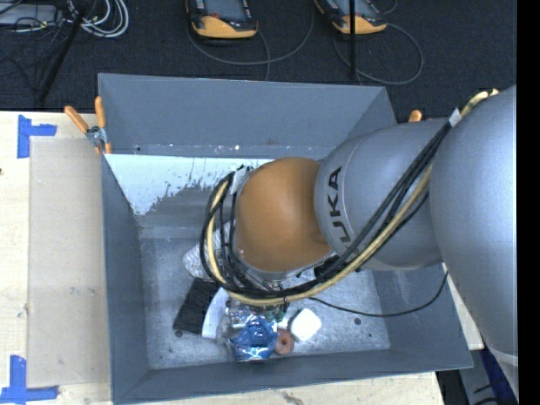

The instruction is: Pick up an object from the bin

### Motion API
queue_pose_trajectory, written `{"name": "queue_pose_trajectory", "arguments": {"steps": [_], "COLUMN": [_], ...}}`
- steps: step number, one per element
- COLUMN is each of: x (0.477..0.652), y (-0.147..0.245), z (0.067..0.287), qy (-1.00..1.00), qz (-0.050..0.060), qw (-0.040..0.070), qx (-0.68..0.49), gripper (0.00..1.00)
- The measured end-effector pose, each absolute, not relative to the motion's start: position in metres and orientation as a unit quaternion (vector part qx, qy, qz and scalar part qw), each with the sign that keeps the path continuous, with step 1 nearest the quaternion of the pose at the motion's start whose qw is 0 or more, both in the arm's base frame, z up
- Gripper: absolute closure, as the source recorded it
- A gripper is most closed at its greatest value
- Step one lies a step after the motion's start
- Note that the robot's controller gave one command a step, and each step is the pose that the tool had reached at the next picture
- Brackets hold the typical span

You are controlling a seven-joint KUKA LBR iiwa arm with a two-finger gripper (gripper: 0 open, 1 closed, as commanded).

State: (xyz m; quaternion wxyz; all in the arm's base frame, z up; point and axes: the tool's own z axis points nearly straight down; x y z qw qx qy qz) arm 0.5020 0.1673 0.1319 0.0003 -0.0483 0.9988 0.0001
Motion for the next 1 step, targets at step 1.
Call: {"name": "queue_pose_trajectory", "arguments": {"steps": [1], "x": [0.5237], "y": [0.1669], "z": [0.0758], "qy": [0.981], "qz": [0.001], "qw": [-0.006], "qx": [-0.196], "gripper": [1.0]}}
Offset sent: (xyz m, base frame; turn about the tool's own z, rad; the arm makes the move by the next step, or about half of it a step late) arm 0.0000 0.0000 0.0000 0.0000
